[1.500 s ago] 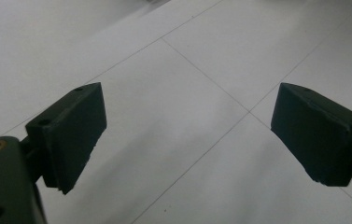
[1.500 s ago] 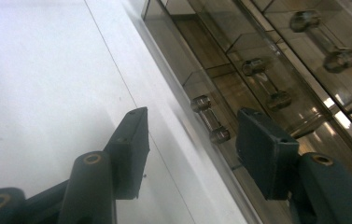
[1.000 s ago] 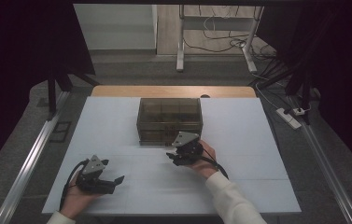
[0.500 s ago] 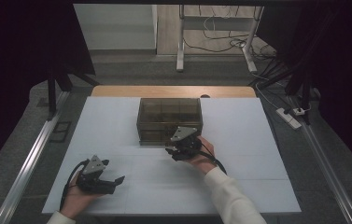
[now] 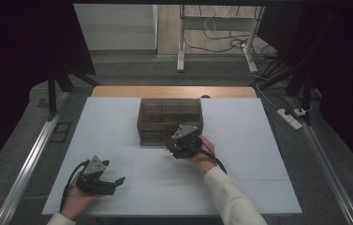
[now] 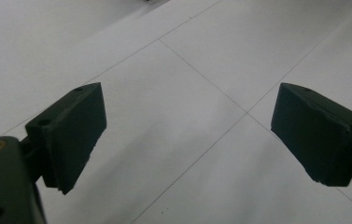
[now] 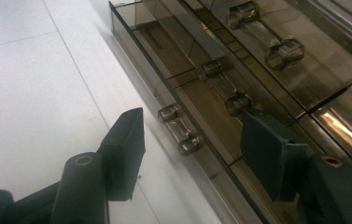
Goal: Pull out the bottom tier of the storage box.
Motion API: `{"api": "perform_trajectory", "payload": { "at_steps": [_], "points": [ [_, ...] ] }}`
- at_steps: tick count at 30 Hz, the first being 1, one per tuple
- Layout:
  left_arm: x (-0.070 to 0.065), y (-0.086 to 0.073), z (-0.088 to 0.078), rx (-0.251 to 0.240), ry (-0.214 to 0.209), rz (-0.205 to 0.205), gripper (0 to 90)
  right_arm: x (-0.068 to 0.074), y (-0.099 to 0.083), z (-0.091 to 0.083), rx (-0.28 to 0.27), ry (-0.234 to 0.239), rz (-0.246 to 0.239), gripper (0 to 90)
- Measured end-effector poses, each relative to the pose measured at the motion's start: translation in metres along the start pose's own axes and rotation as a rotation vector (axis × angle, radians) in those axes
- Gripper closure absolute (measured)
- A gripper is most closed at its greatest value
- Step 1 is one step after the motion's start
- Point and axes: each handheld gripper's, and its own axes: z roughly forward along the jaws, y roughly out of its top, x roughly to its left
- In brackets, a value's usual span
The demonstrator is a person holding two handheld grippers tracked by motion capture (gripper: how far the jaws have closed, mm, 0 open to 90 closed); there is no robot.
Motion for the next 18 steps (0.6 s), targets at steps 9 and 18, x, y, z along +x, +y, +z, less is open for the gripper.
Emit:
{"api": "perform_trajectory", "payload": {
  "at_steps": [9,18],
  "points": [
    [-0.0002,0.0,-0.0002,-0.001,0.002,0.0,10.2,-0.0039,0.0,0.004,-0.005,-0.008,0.019,39.0],
    [0.0,0.0001,-0.0002,0.001,-0.001,-0.001,10.2,-0.0043,-0.0015,0.0077,0.012,0.002,0.022,39.2]
  ]
}}
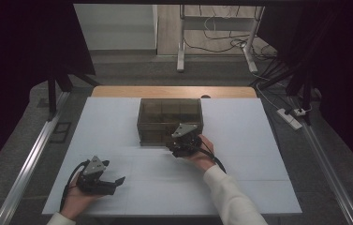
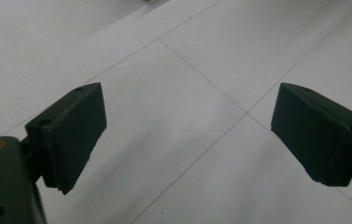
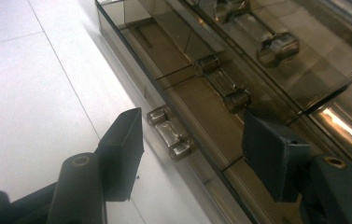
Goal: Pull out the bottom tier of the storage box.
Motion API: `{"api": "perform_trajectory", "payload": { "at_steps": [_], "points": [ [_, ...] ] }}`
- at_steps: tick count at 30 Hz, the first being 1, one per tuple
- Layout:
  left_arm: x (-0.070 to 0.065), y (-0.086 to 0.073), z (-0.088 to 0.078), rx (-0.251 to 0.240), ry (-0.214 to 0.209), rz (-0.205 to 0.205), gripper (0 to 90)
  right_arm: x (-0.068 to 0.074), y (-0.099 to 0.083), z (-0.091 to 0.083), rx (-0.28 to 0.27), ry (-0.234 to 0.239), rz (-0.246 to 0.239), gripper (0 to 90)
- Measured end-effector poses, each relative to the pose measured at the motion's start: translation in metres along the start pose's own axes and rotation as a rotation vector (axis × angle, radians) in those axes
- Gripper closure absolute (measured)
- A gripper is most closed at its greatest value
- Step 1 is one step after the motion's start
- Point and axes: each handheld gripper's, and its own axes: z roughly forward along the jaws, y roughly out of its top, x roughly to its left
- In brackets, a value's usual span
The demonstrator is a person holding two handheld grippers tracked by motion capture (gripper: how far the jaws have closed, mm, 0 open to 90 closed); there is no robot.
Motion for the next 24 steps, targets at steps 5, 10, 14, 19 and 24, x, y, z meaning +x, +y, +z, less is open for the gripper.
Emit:
{"api": "perform_trajectory", "payload": {
  "at_steps": [5,10,14,19,24],
  "points": [
    [0.0,0.0,0.0,0.0,0.0,0.0,10.3,0.001,0.0,0.001,0.009,0.011,-0.006,40.1],
    [0.0,0.0,0.0,0.001,-0.001,0.001,10.3,0.002,0.0,0.003,0.02,0.029,-0.012,41.5],
    [0.0,0.0,0.0,0.0,-0.001,-0.001,10.3,0.003,0.0,0.004,0.017,0.045,-0.009,41.9],
    [0.0,0.0,0.0,0.001,-0.002,-0.001,10.3,0.003,0.0,0.008,0.016,0.061,-0.01,42.0],
    [0.0,0.0,0.0,0.002,0.0,-0.001,10.3,0.004,-0.001,0.016,0.026,0.065,-0.015,42.9]
  ]
}}
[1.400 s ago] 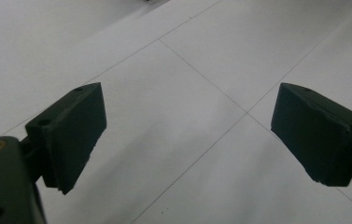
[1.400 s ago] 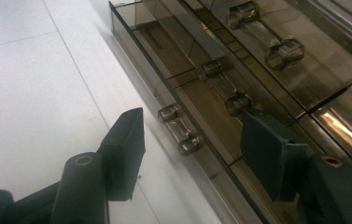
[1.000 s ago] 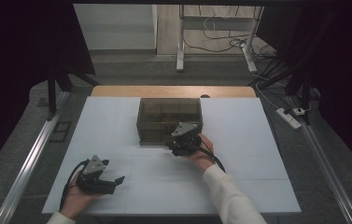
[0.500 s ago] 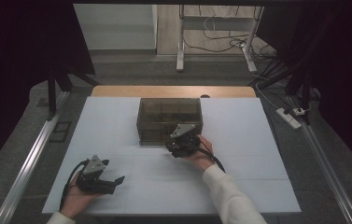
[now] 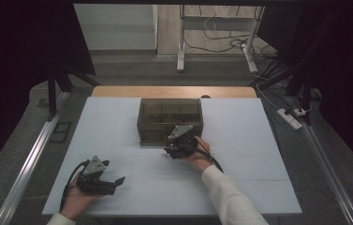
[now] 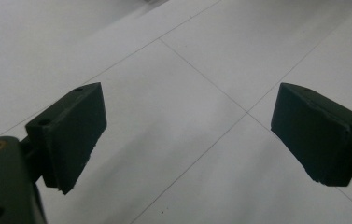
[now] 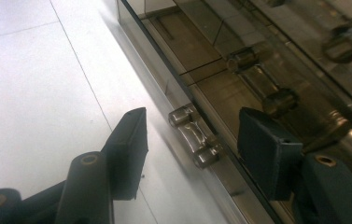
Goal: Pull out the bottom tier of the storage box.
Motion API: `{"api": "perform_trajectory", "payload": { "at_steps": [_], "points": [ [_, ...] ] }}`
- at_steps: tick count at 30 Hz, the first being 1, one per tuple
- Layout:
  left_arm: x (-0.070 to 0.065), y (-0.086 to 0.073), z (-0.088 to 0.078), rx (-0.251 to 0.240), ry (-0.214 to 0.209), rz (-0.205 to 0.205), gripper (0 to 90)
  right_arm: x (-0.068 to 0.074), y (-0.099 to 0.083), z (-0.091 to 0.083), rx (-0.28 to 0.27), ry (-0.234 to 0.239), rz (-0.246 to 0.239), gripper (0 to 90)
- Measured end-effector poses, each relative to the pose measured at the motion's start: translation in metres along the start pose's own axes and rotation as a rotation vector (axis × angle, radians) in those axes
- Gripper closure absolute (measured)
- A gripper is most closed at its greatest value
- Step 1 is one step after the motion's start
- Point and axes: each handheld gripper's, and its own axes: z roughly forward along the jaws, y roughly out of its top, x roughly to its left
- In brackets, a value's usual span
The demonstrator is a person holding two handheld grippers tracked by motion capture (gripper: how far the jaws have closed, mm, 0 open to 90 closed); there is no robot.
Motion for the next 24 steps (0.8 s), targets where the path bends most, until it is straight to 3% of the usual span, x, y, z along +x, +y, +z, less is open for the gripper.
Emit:
{"api": "perform_trajectory", "payload": {
  "at_steps": [9,24],
  "points": [
    [0.0002,-0.0002,0.0,0.001,0.0,0.0,10.3,-0.0018,-0.0019,0.0032,0.012,-0.017,-0.005,52.4],
    [0.0009,-0.0006,0.0,0.003,0.002,0.001,10.4,0.0015,-0.0024,0.0036,0.042,-0.003,-0.041,54.0]
  ]
}}
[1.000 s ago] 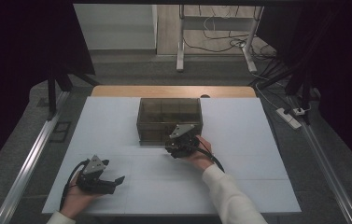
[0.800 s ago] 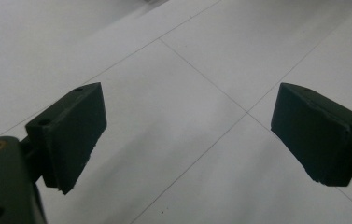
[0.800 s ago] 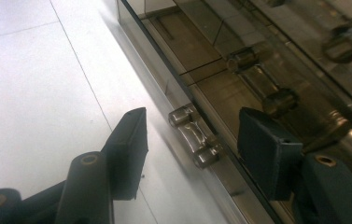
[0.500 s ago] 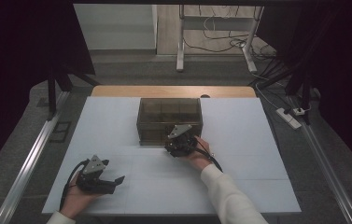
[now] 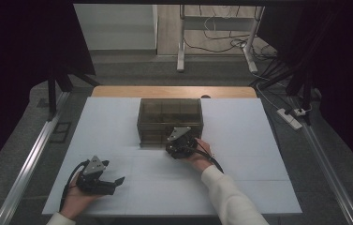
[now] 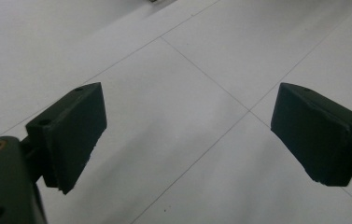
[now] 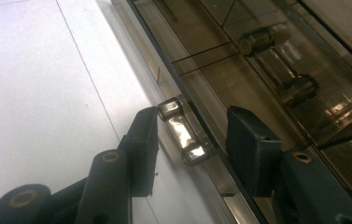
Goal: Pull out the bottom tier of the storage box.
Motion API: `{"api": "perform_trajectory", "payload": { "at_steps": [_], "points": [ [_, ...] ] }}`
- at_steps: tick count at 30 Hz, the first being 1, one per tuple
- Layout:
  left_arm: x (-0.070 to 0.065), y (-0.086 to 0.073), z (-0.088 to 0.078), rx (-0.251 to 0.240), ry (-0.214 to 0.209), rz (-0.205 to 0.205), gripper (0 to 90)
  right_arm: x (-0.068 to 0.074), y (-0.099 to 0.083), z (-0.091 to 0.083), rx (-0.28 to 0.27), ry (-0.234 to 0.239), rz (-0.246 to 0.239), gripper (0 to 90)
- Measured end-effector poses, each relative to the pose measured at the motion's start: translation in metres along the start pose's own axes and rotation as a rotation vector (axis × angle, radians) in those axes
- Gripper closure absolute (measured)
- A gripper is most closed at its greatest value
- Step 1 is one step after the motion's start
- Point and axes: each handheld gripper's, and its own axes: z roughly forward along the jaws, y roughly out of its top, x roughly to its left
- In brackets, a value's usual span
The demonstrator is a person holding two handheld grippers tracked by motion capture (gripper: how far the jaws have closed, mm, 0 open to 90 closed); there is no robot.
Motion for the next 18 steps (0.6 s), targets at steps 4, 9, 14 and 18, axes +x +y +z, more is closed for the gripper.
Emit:
{"api": "perform_trajectory", "payload": {
  "at_steps": [4,9,14,18],
  "points": [
    [-0.0001,0.0,0.0001,0.0,0.0,0.0,10.4,0.0007,0.0001,-0.0001,0.003,-0.002,0.001,54.0],
    [0.0001,-0.0001,0.0001,0.001,0.0,0.002,10.4,0.0021,0.0006,-0.0008,0.01,0.003,-0.001,54.7],
    [0.0002,-0.0002,0.0001,0.002,0.001,0.004,10.5,0.0038,0.0014,-0.0012,0.011,0.01,-0.007,55.8],
    [0.0001,-0.0002,0.0,0.002,0.002,0.004,10.5,0.0043,0.0014,-0.0017,0.014,0.015,-0.004,56.1]
  ]
}}
